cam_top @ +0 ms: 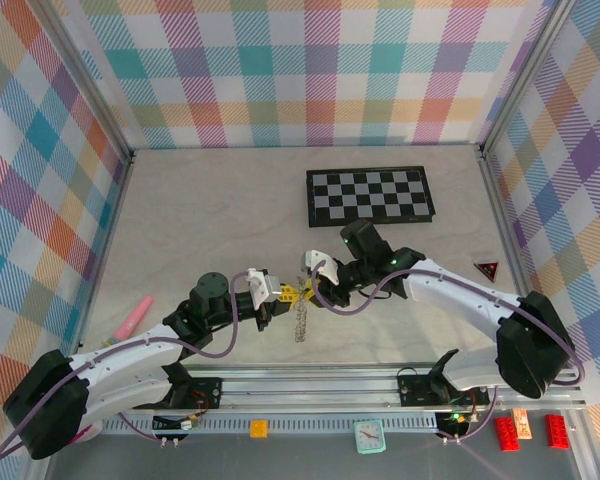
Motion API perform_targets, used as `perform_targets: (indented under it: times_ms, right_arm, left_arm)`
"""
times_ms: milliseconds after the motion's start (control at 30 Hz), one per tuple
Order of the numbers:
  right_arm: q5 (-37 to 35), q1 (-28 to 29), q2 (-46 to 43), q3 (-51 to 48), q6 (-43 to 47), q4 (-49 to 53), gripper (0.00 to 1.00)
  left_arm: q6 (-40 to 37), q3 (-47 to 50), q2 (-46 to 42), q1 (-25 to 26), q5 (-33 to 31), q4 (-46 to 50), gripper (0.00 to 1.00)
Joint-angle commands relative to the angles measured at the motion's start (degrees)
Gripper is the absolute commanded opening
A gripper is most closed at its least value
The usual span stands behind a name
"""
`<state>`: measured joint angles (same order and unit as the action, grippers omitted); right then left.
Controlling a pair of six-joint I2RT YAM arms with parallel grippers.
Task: Put the keys on the keyring
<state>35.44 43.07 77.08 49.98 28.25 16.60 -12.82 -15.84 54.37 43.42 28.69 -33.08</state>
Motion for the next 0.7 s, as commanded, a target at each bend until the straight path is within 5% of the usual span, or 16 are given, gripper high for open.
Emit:
perform_targets:
  times_ms: [0, 400, 667]
  right_arm:
    - [3.1, -0.2, 0.4, -0.4, -1.0, -1.5, 0.20]
    - [2.9, -0.4, -4.9, 0.6, 2.1, 5.1, 0.26]
    - [1.6, -0.4, -4.8, -0.3, -0.7, -1.2, 0.27]
  left_arm:
    - [0.6, 0.4, -0.4, 0.1, 1.3, -5.3, 0.00]
    - [0.1, 0.5, -0.2, 0.1, 1.3, -5.2, 0.00]
    - [0.0, 0.2, 0.2, 0.1, 1.9, -5.2, 0.00]
